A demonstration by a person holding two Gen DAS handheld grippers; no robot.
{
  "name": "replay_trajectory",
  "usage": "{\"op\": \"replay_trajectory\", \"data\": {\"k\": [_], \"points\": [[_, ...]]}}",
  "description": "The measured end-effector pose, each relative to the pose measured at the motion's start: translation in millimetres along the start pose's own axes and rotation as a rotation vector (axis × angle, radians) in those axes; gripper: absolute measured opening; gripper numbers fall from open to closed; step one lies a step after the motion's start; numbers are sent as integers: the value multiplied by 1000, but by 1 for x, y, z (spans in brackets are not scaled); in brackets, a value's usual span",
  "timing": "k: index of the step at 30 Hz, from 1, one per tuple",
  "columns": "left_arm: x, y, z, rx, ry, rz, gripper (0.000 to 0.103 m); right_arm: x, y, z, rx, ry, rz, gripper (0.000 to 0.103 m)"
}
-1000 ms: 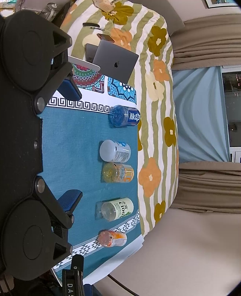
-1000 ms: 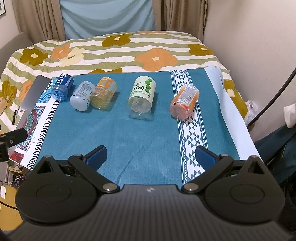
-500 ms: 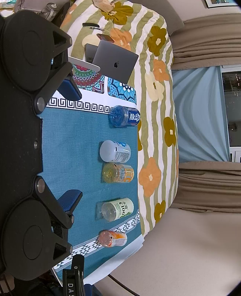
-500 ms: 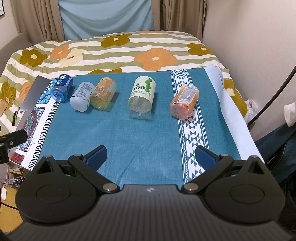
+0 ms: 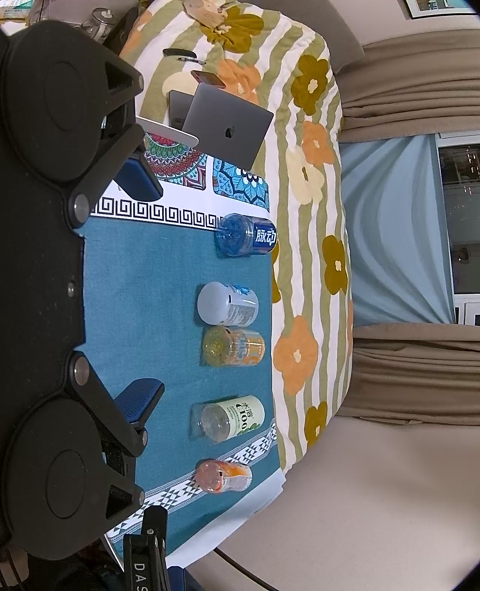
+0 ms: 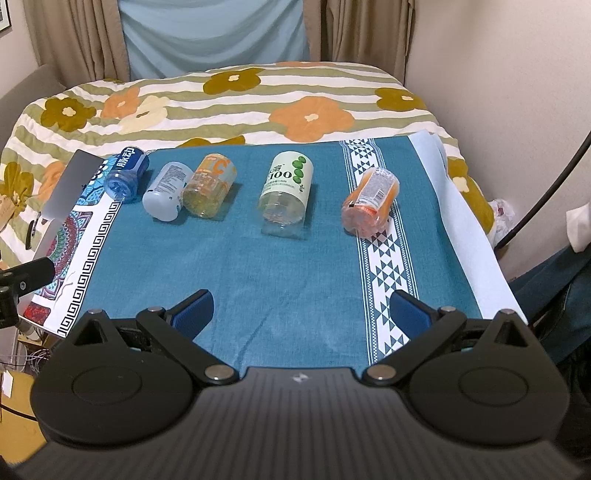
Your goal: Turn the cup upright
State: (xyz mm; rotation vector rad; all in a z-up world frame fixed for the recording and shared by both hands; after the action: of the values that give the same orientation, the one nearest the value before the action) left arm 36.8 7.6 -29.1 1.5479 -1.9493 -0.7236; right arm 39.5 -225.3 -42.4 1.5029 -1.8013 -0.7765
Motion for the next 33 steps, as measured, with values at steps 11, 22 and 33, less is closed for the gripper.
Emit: {"op": "replay_trajectory", "data": {"k": [11, 22, 33], "points": [[2, 4, -1, 2, -5, -5, 103, 0, 5, -1, 14, 0, -2, 103], [9, 6, -8, 0, 12, -22, 103, 7, 10, -4, 19, -3, -17, 103], [-3, 0, -48, 9, 87, -80, 103, 15, 3, -19, 38, 59, -116, 103]]}}
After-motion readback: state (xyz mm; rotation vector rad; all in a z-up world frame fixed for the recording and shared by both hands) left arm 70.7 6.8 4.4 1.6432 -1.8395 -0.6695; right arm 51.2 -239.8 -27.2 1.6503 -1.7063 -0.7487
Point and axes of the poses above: each gripper's, at about its wrist camera, not at the fingertips, and y roughly against the way its jaws point, x to its right, z to its underside, the point moved 5 cm from there along -y, roughly the way its jaws point, and after that the axes turned 10 degrees about z, right-handed, at the moved point
